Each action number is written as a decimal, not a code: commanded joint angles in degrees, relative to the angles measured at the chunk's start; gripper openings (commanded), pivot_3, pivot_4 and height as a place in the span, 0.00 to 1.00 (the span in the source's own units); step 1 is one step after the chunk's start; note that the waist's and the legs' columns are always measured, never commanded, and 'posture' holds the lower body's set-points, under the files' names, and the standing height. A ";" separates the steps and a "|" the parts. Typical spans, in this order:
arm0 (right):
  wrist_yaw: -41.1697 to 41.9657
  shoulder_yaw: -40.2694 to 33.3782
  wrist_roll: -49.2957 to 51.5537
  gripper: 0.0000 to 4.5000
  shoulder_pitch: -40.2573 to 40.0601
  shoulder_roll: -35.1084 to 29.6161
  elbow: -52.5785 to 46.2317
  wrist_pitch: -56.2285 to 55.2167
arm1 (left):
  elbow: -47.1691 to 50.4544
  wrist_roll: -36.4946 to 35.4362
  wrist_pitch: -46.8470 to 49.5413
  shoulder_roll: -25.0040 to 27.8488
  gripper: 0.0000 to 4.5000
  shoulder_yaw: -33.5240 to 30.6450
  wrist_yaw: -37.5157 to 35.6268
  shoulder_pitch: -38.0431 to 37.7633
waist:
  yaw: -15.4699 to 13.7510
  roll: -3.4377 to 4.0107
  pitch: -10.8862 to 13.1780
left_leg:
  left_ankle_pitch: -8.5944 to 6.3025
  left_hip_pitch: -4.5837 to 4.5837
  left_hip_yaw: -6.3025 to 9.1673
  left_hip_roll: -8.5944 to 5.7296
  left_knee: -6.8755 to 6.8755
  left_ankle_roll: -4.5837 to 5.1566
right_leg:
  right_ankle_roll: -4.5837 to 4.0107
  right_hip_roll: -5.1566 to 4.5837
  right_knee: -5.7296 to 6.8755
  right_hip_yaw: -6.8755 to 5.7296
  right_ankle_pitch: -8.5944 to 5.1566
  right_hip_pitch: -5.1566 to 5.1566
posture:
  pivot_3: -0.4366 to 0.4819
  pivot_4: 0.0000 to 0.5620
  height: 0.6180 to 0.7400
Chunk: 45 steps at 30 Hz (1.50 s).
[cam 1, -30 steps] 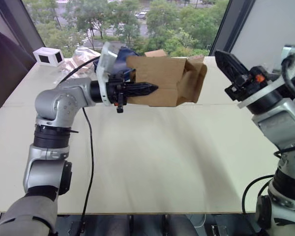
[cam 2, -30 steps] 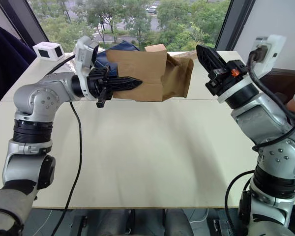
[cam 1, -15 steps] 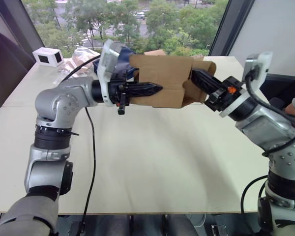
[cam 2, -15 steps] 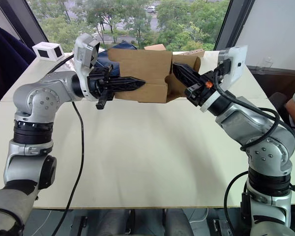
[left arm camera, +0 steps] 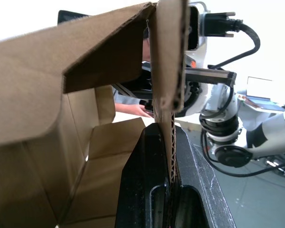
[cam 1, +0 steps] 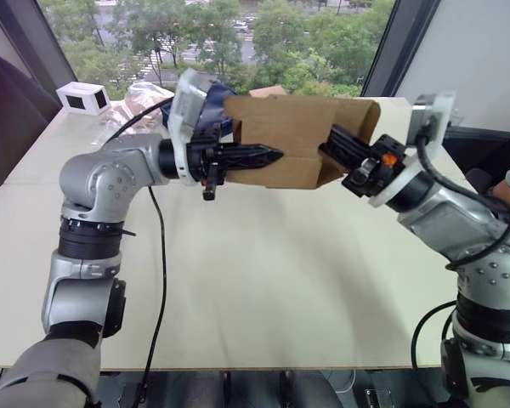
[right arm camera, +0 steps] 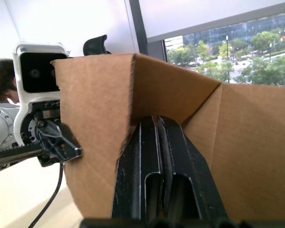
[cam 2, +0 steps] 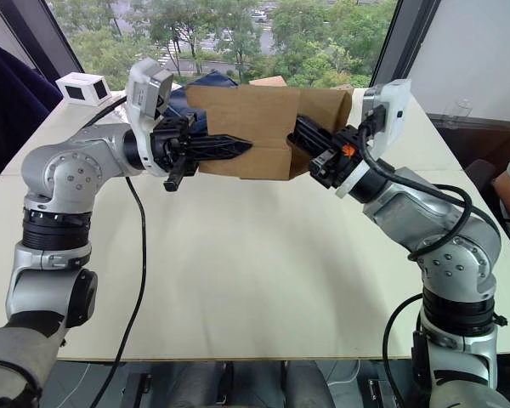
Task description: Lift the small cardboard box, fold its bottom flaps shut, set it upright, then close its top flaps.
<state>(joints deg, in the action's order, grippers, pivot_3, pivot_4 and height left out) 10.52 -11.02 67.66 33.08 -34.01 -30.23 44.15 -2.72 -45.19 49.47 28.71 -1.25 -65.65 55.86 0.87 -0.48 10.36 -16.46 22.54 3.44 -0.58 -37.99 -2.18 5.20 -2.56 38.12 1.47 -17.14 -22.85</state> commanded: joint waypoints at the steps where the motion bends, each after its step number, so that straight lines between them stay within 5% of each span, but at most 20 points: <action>1: 1.40 -3.81 1.95 0.01 -1.86 -4.71 -4.22 1.39 | -0.11 0.32 -1.26 0.64 0.00 -1.68 0.65 0.32 | -0.06 0.00 0.00 | 0.00 0.00 0.00 0.00 0.00 0.00 | 0.00 0.00 0.00 0.00 0.00 0.00 | 0.48 0.27 1.00; 11: 6.08 -12.00 1.65 0.01 -10.19 -13.70 -2.78 2.90 | -1.89 1.48 -3.53 -0.38 0.00 -1.59 2.40 -0.19 | -0.15 -0.02 0.02 | -0.01 0.03 0.01 -0.02 -0.01 0.02 | 0.00 0.01 -0.02 -0.02 0.00 0.02 | 0.48 0.27 1.00; 17: 8.14 -8.81 -3.11 0.01 -15.51 -15.86 -5.51 3.21 | -2.89 2.82 -5.87 -2.54 0.00 -0.49 2.35 -0.41 | -0.06 -0.03 0.02 | -0.01 0.01 0.00 -0.01 -0.03 0.02 | 0.00 0.02 -0.01 0.00 0.00 0.03 | 0.48 0.27 1.00; 45: 8.35 -0.76 -5.91 0.01 -9.35 -5.32 -3.51 2.78 | 0.93 0.76 -2.16 -3.58 0.00 -0.02 0.78 -2.79 | -0.10 -0.03 0.02 | -0.01 0.02 0.02 -0.01 -0.03 0.01 | 0.00 0.02 -0.01 -0.01 0.00 0.03 | 0.48 0.27 1.00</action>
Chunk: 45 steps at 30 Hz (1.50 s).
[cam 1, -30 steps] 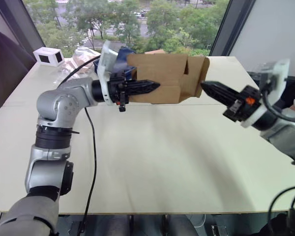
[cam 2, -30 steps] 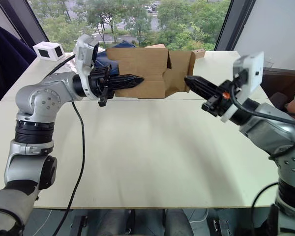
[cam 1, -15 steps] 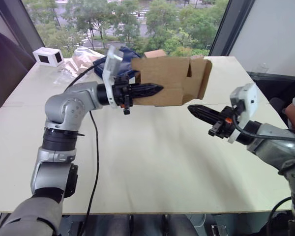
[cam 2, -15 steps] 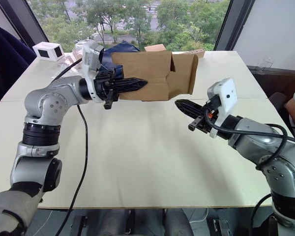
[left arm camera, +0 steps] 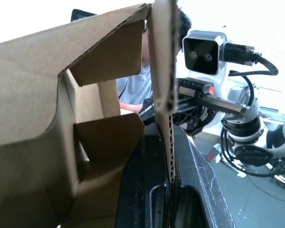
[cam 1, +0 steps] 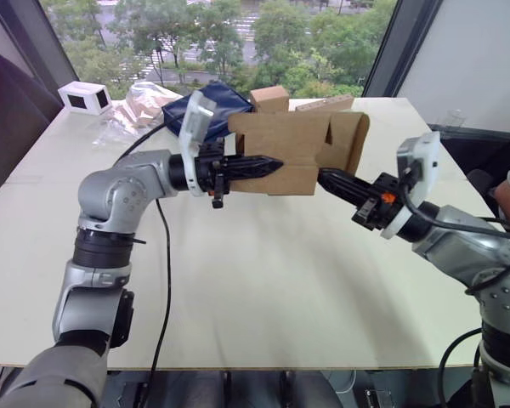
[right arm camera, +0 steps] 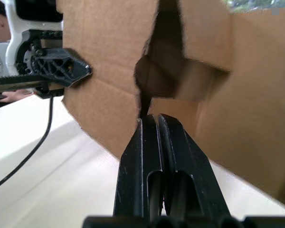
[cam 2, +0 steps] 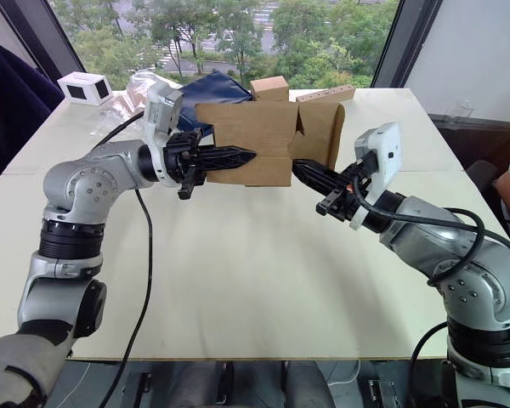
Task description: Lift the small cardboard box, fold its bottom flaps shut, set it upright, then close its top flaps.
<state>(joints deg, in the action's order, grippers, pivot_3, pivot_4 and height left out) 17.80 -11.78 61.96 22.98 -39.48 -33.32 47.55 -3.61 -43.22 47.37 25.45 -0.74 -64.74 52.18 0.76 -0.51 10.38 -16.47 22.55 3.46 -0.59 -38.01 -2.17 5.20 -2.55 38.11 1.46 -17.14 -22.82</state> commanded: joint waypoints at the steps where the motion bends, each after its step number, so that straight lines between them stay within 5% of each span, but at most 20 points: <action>1: 1.38 0.19 -0.30 0.01 0.85 0.12 -0.33 -0.60 | 1.78 -1.33 0.04 -0.36 0.00 -0.69 -0.09 0.95 | 0.00 0.00 0.00 | 0.00 0.00 0.00 0.00 0.00 0.00 | 0.00 0.00 0.00 0.00 0.00 0.00 | 0.48 0.27 1.00; 10: 3.79 0.09 -1.78 0.01 0.88 -0.70 0.52 -0.68 | 1.25 -1.40 -0.01 -0.23 0.00 -1.27 0.15 0.99 | 0.01 0.00 0.00 | 0.00 0.00 0.00 0.00 0.00 0.00 | 0.00 0.01 0.00 0.00 0.00 0.00 | 0.48 0.27 1.00; 17: 8.58 -16.42 17.19 0.01 -4.51 -8.30 4.51 4.05 | 0.30 -2.71 1.13 1.18 0.00 -2.57 -0.67 1.84 | -0.18 -0.03 0.02 | 0.00 0.02 0.00 -0.04 -0.01 0.01 | 0.00 -0.04 -0.02 -0.02 0.00 0.04 | 0.48 0.27 1.00; 22: 8.71 -20.00 14.79 0.01 -5.94 -7.70 11.61 1.07 | 1.66 -3.73 2.42 2.24 0.00 -2.00 -1.56 0.83 | 0.15 -0.03 0.02 | -0.01 -0.06 -0.02 0.01 -0.01 0.02 | 0.00 -0.01 0.00 0.01 0.00 0.08 | 0.48 0.27 1.00; 33: 11.73 -2.70 -12.78 0.01 3.54 -3.10 22.84 -11.11 | 3.52 -5.25 3.81 1.94 0.00 -2.35 -0.61 0.44 | 0.26 0.00 0.01 | 0.00 -0.06 -0.05 0.03 0.00 0.01 | 0.00 0.05 0.01 0.02 0.00 0.02 | 0.48 0.27 1.00; 37: 13.98 -1.39 -11.57 0.01 6.23 0.19 21.56 -10.08 | 3.04 -5.18 3.62 1.88 0.00 -2.36 -0.08 0.70 | 0.12 0.01 0.02 | 0.00 -0.01 -0.03 0.02 0.02 0.00 | 0.00 0.03 0.01 0.02 0.00 -0.03 | 0.48 0.27 1.00; 45: 11.36 -6.31 7.97 0.01 2.97 4.43 10.05 -1.89 | -1.22 -5.44 3.56 1.89 0.00 -3.81 1.38 3.09 | -0.11 0.00 0.02 | 0.00 0.01 0.05 0.00 -0.01 -0.01 | 0.00 -0.08 0.00 -0.03 0.00 0.01 | 0.48 0.27 1.00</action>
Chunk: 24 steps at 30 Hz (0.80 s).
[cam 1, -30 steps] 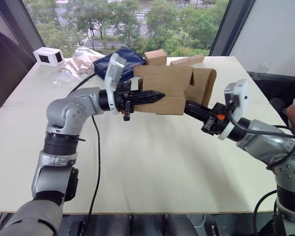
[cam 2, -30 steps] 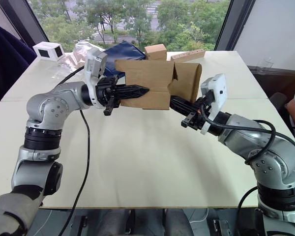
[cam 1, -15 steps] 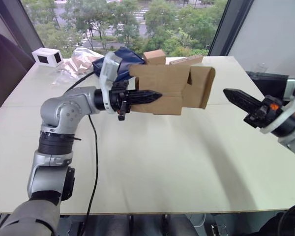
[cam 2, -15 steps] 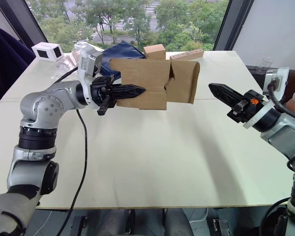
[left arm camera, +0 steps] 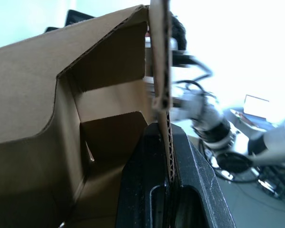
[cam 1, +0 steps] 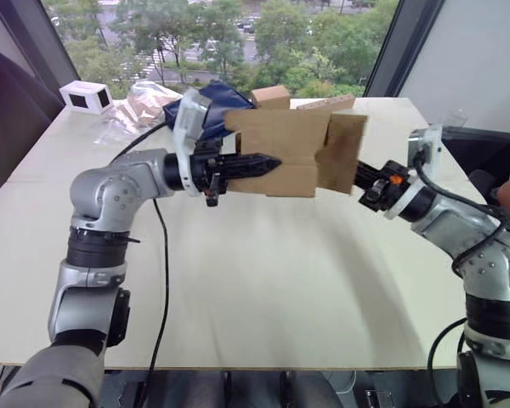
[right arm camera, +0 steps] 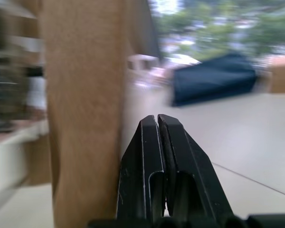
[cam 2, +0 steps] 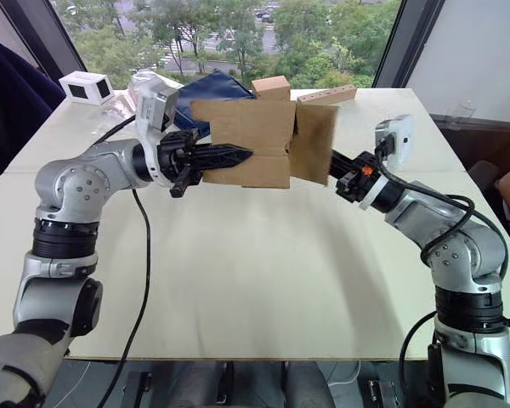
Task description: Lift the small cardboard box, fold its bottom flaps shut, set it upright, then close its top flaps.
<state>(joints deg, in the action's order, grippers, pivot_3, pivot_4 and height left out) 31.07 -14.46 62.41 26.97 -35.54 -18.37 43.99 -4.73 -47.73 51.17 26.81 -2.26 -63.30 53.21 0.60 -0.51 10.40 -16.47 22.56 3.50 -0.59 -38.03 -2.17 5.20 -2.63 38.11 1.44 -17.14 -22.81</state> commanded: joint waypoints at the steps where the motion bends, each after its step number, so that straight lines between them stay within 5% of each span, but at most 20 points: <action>1: -2.83 -4.09 9.28 0.01 -1.76 0.76 -6.03 2.07 | -0.29 -0.94 -0.21 0.55 0.00 -2.29 -0.20 2.16 | 0.07 0.00 0.00 | 0.00 0.00 -0.01 0.00 0.00 0.00 | 0.00 -0.01 0.00 0.00 0.00 0.00 | 0.48 0.27 1.00; 14: -7.70 -5.69 16.16 0.01 -3.10 7.07 -3.55 -1.09 | -0.02 -3.12 2.26 0.42 0.00 -2.85 -1.74 2.26 | 0.29 0.01 0.00 | 0.00 -0.02 -0.05 0.02 0.00 0.00 | 0.00 0.06 0.02 0.02 0.00 -0.02 | 0.48 0.27 1.00; 19: -8.75 -6.43 21.27 0.40 -3.38 10.15 -2.58 -1.95 | 0.13 -3.59 2.71 0.58 0.00 -3.30 -1.31 2.36 | 0.28 0.01 0.00 | 0.00 -0.01 -0.04 0.02 0.01 0.00 | 0.00 0.04 0.02 0.02 0.00 -0.01 | 0.48 0.27 1.00; 24: -9.38 -5.70 23.39 0.40 -4.13 11.53 -3.28 -2.29 | -0.06 -3.72 2.57 0.70 0.00 -3.39 -1.11 2.34 | 0.28 0.01 0.00 | 0.00 -0.02 -0.04 0.02 0.01 0.00 | 0.00 0.05 0.02 0.02 0.00 -0.02 | 0.48 0.27 1.00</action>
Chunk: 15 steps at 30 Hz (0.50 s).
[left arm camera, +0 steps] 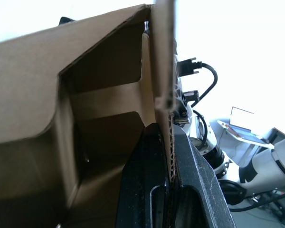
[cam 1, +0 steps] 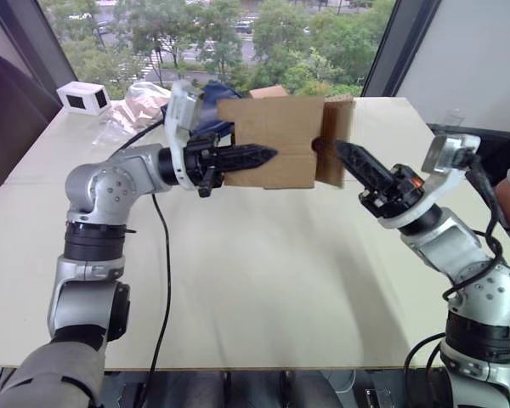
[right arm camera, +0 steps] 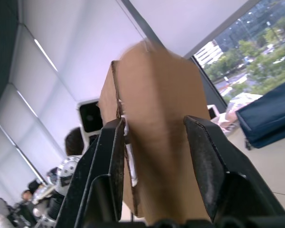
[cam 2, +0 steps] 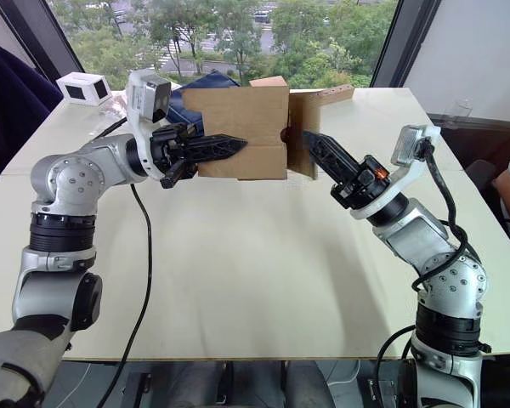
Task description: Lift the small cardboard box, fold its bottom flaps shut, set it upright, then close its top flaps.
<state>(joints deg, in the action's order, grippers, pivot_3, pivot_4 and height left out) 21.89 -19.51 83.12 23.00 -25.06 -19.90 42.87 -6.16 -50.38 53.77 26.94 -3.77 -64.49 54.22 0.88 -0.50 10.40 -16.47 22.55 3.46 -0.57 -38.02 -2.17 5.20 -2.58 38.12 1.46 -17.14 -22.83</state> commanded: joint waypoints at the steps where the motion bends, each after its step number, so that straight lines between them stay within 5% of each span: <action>1: -0.30 -0.41 2.67 0.40 -0.32 1.29 -1.91 -1.29 | 1.33 -1.07 -0.09 0.58 0.00 -1.87 0.11 1.33 | 0.00 0.00 0.00 | 0.00 0.00 0.00 0.00 0.00 0.00 | 0.00 0.00 0.00 0.00 0.00 0.00 | 0.48 0.27 1.00; 15: -0.43 1.47 7.72 0.40 -2.14 4.33 -3.81 -2.09 | 1.19 -1.32 -0.26 0.41 0.00 -2.23 0.55 1.17 | 0.05 0.00 0.00 | 0.00 0.00 -0.01 0.00 0.00 0.00 | 0.00 0.02 0.01 0.00 0.00 -0.01 | 0.48 0.27 1.00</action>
<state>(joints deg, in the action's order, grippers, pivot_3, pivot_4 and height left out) 20.25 -18.62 88.63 20.53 -20.97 -20.52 40.79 -6.16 -50.76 53.71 26.93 -4.33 -64.02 54.22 0.93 -0.50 10.40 -16.47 22.55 3.45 -0.57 -38.02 -2.17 5.20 -2.55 38.13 1.46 -17.14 -22.84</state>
